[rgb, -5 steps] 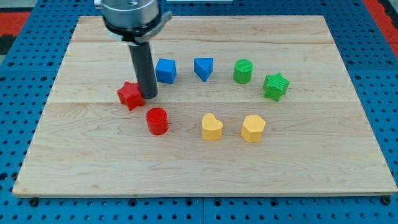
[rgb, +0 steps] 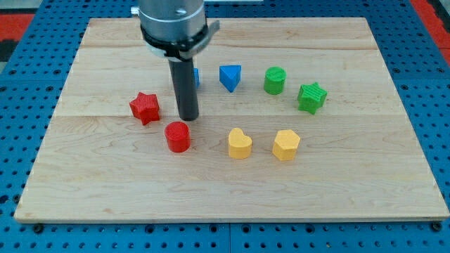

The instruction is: Push the triangle slightly to the top right of the blue cube

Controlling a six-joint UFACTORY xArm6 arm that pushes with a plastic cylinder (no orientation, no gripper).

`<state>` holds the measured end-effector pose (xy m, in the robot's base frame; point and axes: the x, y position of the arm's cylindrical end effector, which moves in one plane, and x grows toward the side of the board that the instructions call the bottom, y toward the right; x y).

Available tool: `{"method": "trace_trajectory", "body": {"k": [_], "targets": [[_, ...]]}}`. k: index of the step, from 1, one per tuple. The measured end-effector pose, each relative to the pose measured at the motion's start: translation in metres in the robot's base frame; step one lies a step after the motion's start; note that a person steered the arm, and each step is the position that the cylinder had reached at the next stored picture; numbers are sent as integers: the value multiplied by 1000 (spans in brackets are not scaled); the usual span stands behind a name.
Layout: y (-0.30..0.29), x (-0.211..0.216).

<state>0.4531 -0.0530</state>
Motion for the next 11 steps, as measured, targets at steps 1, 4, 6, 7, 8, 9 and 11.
{"method": "trace_trajectory", "body": {"k": [1,4,6,7,8,9,11], "targets": [[44,-3],[79,-61],[80,-85],[81,-63],[65,-75],[57,-89],[53,-101]]}}
